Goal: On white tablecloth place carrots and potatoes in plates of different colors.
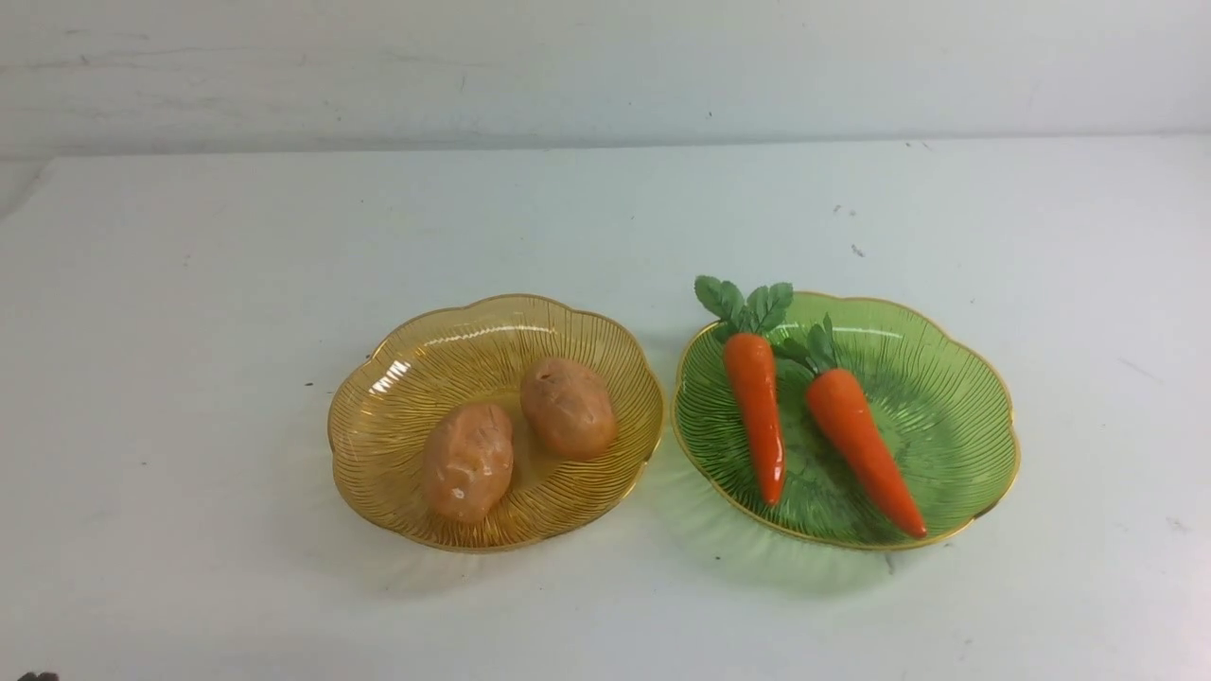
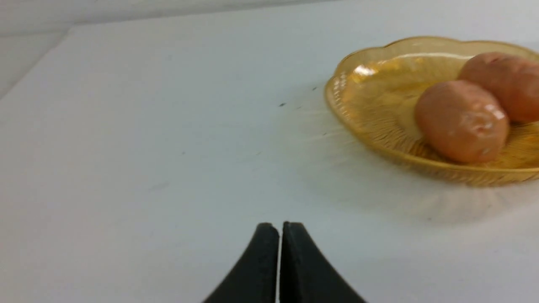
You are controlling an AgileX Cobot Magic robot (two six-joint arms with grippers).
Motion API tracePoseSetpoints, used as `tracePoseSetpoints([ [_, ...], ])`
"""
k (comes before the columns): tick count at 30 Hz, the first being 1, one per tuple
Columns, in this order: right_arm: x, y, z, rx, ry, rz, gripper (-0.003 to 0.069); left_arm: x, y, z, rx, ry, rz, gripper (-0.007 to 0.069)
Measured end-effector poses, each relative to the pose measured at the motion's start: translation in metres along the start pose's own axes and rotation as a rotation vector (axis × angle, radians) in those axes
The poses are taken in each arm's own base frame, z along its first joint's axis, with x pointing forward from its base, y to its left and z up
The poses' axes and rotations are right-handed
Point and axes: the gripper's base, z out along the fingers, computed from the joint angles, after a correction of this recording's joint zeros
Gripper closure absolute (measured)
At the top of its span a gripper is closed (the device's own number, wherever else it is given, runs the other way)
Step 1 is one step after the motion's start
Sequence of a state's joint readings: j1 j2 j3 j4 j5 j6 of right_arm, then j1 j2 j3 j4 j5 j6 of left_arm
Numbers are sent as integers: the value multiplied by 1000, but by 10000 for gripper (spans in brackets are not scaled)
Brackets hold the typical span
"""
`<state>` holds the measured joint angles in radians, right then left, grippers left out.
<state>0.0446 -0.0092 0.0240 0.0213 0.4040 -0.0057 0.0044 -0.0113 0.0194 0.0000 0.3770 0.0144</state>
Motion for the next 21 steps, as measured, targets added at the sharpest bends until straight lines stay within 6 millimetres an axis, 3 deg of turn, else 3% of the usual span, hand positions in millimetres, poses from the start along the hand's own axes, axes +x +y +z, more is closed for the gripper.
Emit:
tracePoseSetpoints([
  [21,0,0,0,0,0,1,674,3,-3,1,50,13,16,628],
])
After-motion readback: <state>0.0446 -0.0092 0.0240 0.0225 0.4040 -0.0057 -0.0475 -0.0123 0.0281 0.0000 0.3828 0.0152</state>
